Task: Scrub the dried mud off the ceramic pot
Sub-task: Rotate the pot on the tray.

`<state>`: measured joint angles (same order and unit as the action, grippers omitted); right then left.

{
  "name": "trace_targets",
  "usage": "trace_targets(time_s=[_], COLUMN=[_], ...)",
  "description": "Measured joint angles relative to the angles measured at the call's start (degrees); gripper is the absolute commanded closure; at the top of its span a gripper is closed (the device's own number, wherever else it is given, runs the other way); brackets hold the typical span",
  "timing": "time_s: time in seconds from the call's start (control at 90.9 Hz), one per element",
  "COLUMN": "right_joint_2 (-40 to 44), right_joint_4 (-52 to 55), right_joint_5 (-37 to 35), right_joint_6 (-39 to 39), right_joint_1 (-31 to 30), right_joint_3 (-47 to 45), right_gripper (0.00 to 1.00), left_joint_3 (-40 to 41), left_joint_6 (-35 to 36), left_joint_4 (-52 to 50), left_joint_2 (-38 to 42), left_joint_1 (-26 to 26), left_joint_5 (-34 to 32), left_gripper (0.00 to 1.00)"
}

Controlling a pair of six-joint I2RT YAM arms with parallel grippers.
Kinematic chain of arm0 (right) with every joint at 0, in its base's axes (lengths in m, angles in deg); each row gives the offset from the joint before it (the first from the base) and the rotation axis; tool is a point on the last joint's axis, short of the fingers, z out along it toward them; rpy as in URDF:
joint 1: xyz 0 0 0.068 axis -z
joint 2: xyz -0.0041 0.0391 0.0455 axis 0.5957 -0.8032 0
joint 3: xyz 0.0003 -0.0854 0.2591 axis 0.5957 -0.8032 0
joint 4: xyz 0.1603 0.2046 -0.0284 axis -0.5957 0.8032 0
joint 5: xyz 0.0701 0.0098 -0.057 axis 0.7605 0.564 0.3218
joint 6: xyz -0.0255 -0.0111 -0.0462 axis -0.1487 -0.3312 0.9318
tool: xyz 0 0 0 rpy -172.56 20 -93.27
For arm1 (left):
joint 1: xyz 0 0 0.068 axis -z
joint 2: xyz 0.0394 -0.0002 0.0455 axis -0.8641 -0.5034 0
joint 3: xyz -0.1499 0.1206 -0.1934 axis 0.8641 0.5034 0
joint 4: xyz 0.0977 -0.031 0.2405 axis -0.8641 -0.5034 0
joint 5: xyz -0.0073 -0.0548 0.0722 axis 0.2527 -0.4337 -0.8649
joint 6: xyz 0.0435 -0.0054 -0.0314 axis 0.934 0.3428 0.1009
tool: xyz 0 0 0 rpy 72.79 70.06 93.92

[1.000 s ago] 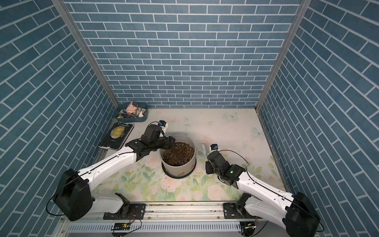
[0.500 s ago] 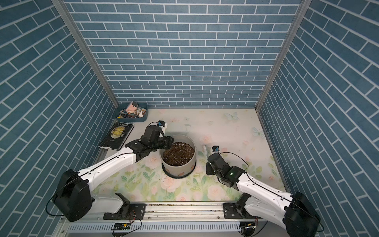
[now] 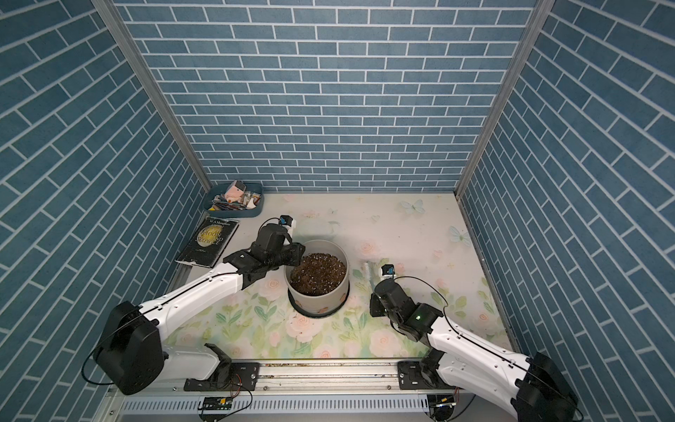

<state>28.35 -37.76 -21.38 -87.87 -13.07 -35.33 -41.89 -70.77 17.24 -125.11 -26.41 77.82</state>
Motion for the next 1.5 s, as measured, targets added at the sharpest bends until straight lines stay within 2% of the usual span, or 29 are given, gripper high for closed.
trace_targets(time_s=[0.209,0.517,0.891,1.21,1.496], right_joint_2=[0.31,0.94,-4.35,-2.8,-4.96], right_joint_4=[0.0,-0.9,-8.55,-13.49,-16.96], right_joint_5=[-0.02,-0.04,0.31,0.85,0.87], right_joint_6=[-0.02,-0.76,-3.02,-6.23,-7.06], right_joint_1=[-0.02,-0.15,0.44,-1.46,-2.69], right_joint_3=[0.0,-2.03,-3.74,-8.41,-8.28], right_gripper=[1.0,1.0,1.0,1.0,1.0], left_joint_3=[-0.02,-0.04,0.13,4.74,6.19], left_joint_6=[-0.22,-1.01,-2.97,-10.49,-12.22], left_joint_4=[-0.39,-0.61,-0.52,2.75,3.61], left_joint_2=[0.04,0.11,0.22,3.78,5.09], left_joint_1=[0.22,0.96,1.22,1.05,0.85], left_joint_5=[0.13,-1.86,-3.52,-6.01,-6.4], left_gripper=[0.76,1.0,1.0,1.0,1.0])
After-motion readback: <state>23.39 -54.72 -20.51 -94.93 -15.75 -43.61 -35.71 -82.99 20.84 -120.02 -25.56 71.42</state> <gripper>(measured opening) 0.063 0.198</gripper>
